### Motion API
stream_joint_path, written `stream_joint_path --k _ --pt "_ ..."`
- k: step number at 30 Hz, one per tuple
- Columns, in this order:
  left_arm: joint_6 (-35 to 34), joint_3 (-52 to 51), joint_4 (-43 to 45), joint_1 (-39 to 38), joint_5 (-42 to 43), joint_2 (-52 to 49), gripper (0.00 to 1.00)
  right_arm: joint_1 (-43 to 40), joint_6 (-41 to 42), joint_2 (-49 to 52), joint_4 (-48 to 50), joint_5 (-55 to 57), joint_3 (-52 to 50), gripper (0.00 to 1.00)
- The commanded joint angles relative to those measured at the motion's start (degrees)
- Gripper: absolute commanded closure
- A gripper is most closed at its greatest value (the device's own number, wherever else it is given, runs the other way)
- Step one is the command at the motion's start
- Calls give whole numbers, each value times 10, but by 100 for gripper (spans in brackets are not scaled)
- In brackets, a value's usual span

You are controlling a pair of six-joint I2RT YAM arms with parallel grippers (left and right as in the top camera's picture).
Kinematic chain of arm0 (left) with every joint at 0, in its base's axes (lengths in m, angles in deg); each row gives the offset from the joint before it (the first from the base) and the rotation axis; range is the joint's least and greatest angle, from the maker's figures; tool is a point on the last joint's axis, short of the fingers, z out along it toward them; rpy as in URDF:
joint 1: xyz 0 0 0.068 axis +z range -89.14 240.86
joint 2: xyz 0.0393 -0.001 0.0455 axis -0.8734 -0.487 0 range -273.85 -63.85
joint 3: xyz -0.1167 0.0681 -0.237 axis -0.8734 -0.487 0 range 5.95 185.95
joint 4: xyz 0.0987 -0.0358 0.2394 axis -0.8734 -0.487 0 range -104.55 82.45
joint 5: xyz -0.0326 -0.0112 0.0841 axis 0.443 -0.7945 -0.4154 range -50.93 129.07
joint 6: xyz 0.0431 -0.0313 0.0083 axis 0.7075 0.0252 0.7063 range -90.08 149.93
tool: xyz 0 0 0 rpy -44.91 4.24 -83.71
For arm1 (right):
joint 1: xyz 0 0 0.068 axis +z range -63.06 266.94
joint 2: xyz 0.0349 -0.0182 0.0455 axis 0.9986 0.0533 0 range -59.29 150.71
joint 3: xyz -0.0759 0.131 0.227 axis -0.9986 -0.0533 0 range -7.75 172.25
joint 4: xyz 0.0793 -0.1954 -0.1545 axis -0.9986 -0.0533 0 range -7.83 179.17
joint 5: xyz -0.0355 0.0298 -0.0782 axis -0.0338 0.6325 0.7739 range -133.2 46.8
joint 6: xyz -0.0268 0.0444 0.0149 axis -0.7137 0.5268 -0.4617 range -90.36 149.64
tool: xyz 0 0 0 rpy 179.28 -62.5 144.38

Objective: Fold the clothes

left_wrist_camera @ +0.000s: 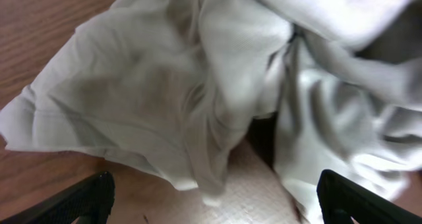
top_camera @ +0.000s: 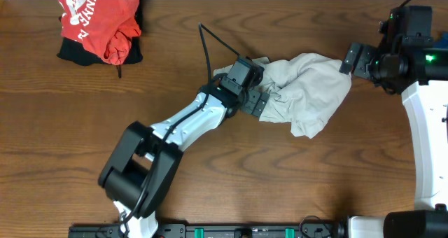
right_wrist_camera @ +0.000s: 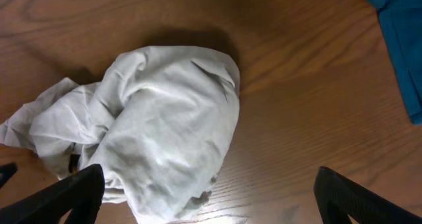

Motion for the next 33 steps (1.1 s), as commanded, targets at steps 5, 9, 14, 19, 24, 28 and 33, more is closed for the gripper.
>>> stream_joint_path --k 5,9,14,19,24,28,33 --pt "37 3 35 2 -38 -42 2 -1 10 2 -11 -13 0 1" --pt "39 3 48 2 -38 -45 12 -1 10 2 -19 -15 0 5" --pt "38 3 50 2 -38 -45 67 0 10 2 -27 -15 -4 22" --pt "38 3 47 2 -38 -45 94 0 10 2 -41 -17 -7 41" --pt "38 3 24 2 -63 -35 94 0 10 2 -54 -17 -7 40" --pt "38 3 -28 2 -88 8 94 0 10 2 -63 -33 -7 44" --pt "34 3 -98 2 -92 109 94 0 8 2 -80 -90 -7 43"
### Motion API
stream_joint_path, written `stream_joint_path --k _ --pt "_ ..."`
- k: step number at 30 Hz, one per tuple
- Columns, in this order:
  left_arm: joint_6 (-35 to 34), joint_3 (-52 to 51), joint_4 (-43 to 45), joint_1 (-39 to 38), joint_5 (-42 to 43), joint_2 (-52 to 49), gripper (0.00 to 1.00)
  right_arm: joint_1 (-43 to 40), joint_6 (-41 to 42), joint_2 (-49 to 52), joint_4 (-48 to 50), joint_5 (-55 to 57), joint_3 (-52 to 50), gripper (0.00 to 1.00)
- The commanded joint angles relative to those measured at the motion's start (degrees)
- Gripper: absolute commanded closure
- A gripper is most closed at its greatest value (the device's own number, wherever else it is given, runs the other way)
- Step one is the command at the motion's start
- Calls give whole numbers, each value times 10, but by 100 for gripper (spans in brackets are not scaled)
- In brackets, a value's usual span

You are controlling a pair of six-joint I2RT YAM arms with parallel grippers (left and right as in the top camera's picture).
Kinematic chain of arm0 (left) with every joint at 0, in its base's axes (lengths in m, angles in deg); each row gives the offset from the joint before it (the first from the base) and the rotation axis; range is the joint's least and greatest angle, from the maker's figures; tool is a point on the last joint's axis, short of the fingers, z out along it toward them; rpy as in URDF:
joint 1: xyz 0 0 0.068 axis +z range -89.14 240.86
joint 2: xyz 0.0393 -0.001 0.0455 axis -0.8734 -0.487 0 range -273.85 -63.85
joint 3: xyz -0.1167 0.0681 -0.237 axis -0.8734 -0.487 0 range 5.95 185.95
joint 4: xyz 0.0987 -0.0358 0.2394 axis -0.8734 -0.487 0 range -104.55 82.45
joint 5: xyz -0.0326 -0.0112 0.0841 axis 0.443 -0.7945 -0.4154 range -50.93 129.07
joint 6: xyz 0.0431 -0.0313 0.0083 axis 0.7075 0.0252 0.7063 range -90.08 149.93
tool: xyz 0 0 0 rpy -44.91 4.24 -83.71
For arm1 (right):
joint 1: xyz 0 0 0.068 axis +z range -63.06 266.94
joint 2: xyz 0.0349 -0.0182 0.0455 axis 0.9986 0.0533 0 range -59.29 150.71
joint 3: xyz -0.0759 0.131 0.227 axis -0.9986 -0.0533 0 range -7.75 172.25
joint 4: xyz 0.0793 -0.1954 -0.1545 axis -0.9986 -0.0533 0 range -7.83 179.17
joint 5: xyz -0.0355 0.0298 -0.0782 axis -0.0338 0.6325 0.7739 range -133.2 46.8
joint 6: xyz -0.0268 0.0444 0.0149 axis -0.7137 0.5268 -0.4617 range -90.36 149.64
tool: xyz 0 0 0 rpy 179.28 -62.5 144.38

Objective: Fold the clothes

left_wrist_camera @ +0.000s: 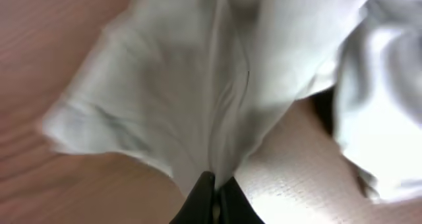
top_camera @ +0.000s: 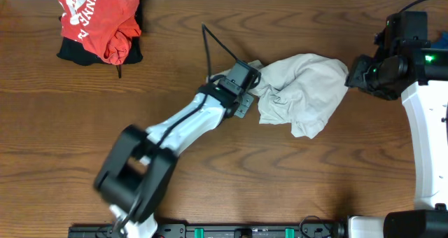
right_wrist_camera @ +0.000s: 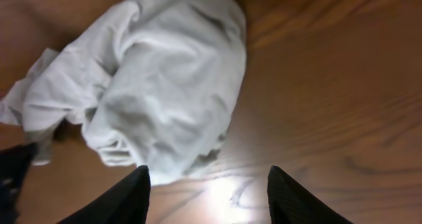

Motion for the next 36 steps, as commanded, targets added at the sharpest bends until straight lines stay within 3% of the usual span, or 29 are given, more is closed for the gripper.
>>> stream_joint_path --k 1,5,8,14,15,16,17,19,21,29,36 --pt "-2 4 -30 2 -20 104 94 0 -7 2 -14 -64 -4 43" --pt "-3 4 -75 2 -20 197 94 10 -20 2 -38 -103 -4 38" --pt "-3 4 -95 2 -22 240 94 28 -20 2 -52 -103 -9 25" --pt "-3 3 -128 2 -24 252 93 63 -18 2 -15 -103 -69 11" --pt "-3 3 -132 2 -23 247 83 64 -13 2 0 -101 -85 9" --pt "-3 0 -131 2 -23 240 59 65 -1 2 17 -96 -104 9" --pt "-3 -3 -130 2 -19 232 44 65 11 2 33 -89 -119 9" --pt "-3 -7 -122 2 -2 205 23 63 29 2 72 -76 -152 9" --pt "-2 -7 -110 2 23 176 18 63 30 2 105 -77 -174 9" --pt "12 -7 -5 2 43 9 15 63 31 2 142 -76 -201 8" --pt "15 -7 31 5 41 -70 15 63 31 2 142 -73 -202 8"
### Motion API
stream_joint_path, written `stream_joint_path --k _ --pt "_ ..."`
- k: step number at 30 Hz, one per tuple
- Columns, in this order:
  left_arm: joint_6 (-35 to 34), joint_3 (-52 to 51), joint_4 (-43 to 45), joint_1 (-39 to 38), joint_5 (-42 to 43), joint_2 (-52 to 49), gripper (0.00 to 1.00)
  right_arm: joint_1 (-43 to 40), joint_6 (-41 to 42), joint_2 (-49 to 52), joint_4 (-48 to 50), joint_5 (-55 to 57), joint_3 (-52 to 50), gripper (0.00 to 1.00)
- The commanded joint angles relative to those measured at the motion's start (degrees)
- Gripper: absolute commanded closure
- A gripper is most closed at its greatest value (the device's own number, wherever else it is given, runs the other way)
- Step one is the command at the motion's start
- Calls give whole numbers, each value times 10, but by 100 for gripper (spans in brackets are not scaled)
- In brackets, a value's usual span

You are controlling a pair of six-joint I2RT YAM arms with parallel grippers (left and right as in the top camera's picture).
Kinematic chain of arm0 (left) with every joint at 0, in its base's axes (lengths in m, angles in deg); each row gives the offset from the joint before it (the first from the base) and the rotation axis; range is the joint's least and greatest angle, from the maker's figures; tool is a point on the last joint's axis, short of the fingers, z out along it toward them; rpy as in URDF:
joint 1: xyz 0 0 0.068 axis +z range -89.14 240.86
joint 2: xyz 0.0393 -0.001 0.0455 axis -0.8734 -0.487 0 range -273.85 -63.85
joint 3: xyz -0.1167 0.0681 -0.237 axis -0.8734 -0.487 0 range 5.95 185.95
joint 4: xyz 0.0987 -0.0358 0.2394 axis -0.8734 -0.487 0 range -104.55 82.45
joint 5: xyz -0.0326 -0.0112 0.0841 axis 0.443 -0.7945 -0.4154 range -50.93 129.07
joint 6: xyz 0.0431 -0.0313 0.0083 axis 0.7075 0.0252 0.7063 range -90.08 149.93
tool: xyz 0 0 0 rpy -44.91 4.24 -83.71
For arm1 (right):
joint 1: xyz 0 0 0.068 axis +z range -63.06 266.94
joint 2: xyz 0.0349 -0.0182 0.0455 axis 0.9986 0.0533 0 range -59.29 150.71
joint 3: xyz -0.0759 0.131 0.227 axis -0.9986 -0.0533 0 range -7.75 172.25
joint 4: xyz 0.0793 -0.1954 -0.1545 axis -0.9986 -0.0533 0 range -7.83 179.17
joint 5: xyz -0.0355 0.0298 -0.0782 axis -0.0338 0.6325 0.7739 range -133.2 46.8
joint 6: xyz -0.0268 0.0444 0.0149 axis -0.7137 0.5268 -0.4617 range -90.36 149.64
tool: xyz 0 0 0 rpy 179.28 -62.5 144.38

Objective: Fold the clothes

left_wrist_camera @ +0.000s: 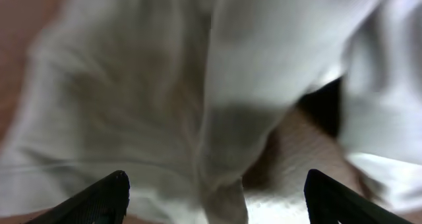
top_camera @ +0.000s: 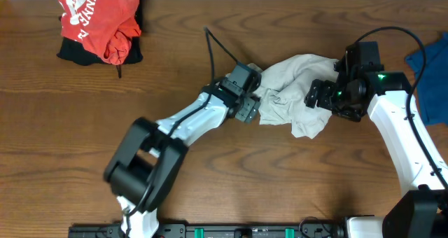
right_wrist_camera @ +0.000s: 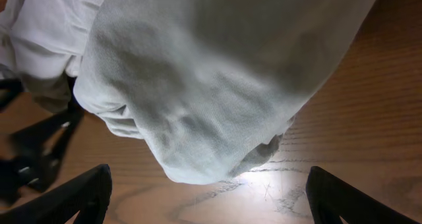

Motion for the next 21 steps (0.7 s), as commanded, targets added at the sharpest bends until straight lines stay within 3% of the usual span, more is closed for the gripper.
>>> stream_joint_path --k 1,7,9,11,14,16,21 --pt "15 -6 9 5 3 -17 15 2 9 0 1 10 -2 8" --pt "35 -6 24 5 4 -39 18 2 10 0 1 9 -3 12" --pt "35 -6 28 5 4 -39 36 2 10 0 -1 10 -4 14" --pt "35 -6 31 6 3 -39 67 2 10 0 0 10 -8 18" --pt "35 -5 33 5 3 -39 90 2 10 0 2 10 -16 38" --pt "35 -5 31 6 2 -39 94 2 10 0 3 9 -25 43" --pt "35 -5 31 6 -1 -39 94 6 18 0 24 -2 -70 43"
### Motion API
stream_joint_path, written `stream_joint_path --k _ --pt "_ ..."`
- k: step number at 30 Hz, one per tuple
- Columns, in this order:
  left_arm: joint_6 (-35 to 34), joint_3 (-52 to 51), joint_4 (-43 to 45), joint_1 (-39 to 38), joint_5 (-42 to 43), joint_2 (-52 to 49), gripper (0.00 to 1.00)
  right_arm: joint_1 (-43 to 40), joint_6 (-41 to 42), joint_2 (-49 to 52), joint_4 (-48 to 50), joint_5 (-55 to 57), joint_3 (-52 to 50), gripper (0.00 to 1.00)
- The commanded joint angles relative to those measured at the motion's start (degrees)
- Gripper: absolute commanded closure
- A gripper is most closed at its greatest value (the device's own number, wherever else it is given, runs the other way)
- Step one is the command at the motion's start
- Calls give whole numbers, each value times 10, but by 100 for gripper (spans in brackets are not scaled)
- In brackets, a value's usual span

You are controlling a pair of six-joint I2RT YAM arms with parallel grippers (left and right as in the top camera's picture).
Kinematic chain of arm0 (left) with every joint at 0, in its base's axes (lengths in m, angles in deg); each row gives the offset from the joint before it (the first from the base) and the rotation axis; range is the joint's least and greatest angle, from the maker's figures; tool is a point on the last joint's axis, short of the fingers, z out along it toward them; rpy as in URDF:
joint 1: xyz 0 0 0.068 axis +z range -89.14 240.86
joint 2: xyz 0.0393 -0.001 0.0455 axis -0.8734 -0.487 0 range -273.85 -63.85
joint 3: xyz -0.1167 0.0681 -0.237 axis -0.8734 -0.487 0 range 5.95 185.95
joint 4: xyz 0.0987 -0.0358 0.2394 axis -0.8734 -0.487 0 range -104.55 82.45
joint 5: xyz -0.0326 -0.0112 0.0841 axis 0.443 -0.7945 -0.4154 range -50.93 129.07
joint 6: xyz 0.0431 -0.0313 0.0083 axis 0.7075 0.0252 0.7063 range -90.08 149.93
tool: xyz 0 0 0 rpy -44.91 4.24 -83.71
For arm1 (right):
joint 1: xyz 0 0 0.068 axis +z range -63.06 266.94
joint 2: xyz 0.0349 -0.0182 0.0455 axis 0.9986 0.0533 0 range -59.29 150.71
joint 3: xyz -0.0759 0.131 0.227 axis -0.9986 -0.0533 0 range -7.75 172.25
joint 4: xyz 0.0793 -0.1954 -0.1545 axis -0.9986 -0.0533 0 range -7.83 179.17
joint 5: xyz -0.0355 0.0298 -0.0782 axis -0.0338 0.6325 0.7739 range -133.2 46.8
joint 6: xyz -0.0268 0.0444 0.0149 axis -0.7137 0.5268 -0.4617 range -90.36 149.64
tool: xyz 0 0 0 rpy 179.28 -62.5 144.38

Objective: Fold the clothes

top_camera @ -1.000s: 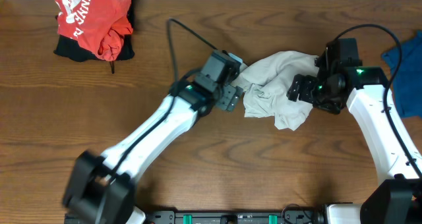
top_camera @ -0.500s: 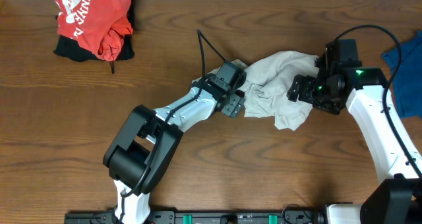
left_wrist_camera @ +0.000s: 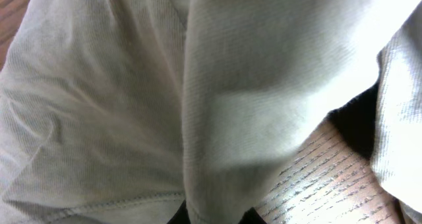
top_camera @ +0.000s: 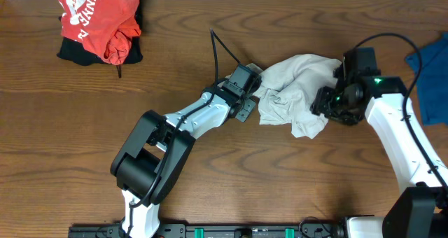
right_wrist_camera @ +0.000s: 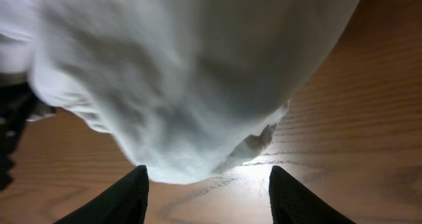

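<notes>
A crumpled pale grey garment (top_camera: pixel 301 91) lies on the wooden table (top_camera: pixel 210 182) right of centre. My left gripper (top_camera: pixel 246 105) is at its left edge. In the left wrist view the cloth (left_wrist_camera: pixel 198 85) fills the frame, and the left gripper (left_wrist_camera: pixel 212 219) is shut on a hanging fold of it. My right gripper (top_camera: pixel 327 106) is at the garment's right side. In the right wrist view the right gripper (right_wrist_camera: pixel 208 204) is open, with the garment's bulge (right_wrist_camera: pixel 198 66) just beyond its fingertips and bare wood between them.
A heap of red and black clothes (top_camera: pixel 98 24) sits at the far left corner. A blue garment (top_camera: pixel 430 70) shows at the right edge. A black cable (top_camera: pixel 220 52) loops up from the left arm.
My left gripper was open against the garment and is now shut on a fold of it. The right gripper's fingers stand closer together, still at the garment's right side.
At first my left gripper was open at the garment's left edge and the right arm stood far right. Then the left was shut on a fold. Later it was open again, with the right gripper at the garment. Now the left grips a fold again.
</notes>
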Motion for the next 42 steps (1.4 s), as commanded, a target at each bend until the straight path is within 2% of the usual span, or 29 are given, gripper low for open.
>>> stream_joint_path --k 1,8,12,14,15,17,18,28,33,42 --pt "4 -5 -3 2 -7 -11 94 9 9 0 21 -17 -40 43" --pt "4 -5 -4 2 -7 -11 94 21 76 0 149 -43 -126 41" --pt "4 -5 -4 2 -7 -11 94 21 89 0 196 -42 -151 44" --pt "4 -5 -5 2 -7 -11 94 21 89 0 208 -39 -155 59" --pt "4 -5 -6 2 -7 -11 94 21 89 0 213 -34 -155 73" --pt "4 -5 -10 3 -7 -8 94 21 89 0 222 -23 -155 93" --pt "4 -5 -14 2 -7 -5 94 20 89 0 228 -21 -155 99" --pt "4 -5 -60 2 -12 66 94 21 79 -9 228 -15 -122 99" --pt "4 -5 -107 2 -67 135 94 21 58 -46 170 -9 -70 99" --pt "2 -5 -180 2 -85 306 94 21 19 -139 28 39 51 99"
